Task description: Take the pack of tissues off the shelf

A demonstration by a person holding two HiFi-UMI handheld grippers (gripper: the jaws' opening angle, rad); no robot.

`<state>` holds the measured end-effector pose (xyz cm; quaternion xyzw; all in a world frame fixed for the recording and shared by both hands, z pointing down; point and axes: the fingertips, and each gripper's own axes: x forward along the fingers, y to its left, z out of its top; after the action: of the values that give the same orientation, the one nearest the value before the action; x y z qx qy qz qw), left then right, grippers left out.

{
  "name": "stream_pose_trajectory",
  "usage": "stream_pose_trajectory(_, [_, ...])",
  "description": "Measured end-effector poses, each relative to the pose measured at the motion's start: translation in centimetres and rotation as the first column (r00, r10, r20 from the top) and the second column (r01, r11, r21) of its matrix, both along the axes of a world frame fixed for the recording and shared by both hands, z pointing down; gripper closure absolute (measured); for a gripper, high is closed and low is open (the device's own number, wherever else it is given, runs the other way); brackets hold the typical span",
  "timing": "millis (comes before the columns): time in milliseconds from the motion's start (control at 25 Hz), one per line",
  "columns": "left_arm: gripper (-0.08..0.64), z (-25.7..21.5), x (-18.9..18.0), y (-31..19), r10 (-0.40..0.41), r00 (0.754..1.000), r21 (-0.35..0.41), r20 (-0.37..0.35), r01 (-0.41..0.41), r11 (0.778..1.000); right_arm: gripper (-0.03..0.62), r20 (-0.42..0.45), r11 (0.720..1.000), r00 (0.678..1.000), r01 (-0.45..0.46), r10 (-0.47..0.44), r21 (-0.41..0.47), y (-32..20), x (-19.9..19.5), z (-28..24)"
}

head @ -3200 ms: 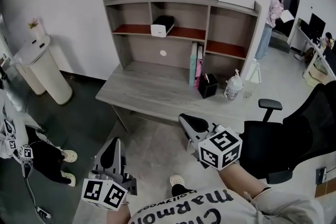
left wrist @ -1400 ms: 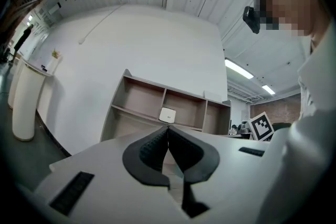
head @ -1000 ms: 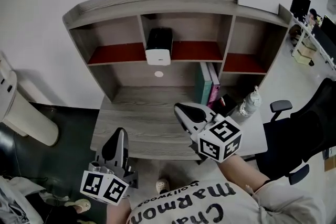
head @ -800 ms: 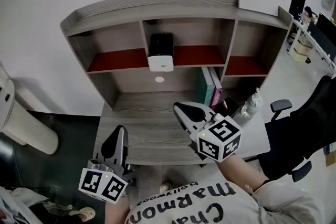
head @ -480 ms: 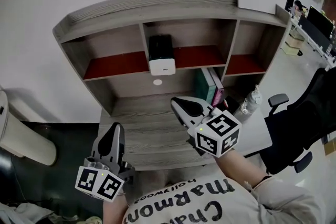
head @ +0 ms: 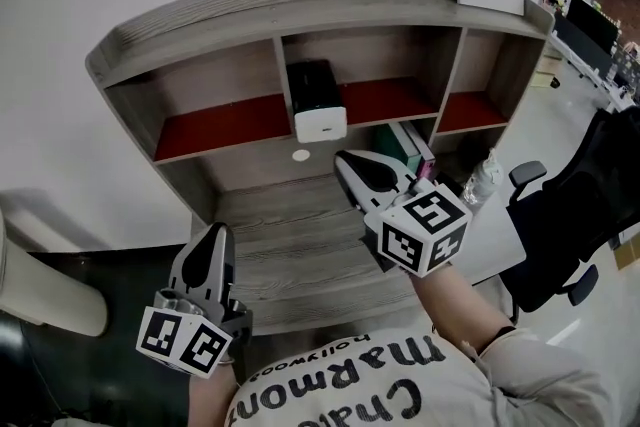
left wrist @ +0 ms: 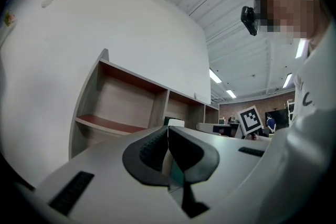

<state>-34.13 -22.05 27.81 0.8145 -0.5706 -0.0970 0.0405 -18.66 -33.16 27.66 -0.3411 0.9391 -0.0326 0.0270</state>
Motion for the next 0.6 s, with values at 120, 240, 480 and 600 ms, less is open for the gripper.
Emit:
stream_pose_trajectory(120, [0.543,0.5,-0.4,-0.6,0.023,1.0,-0.009,-0.008,-0.023,1.0,0.584,0.009,1.0,1.0,-0.026,0.026,-0.004,-0.9,-0.1,-0.2])
stream_pose_trajectory(240, [0.543,1.2,-0.5,-0.9,0.045,0.999,-0.017,-0.012,-0.045,0.999,0.584,0.037,0.999,0.999,-0.038,0.04,-0.028,-1.7,-0.2,-0.6])
stream_pose_trajectory(480, [0.543,2.0,-1.2,-1.2,0.058,0.998,-0.026,-0.034,-0.059,0.998,0.574,0.033,0.994,0.993,-0.109,0.11,-0.023,-3.3,0.1,-1.9])
stream_pose_trajectory(600, [0.543,2.4,-1.4,-1.4,0.063,0.997,-0.028,-0.042,-0.064,0.998,0.482,0.033,0.991,0.991,-0.129,0.13,-0.035,-4.0,0.1,-2.0])
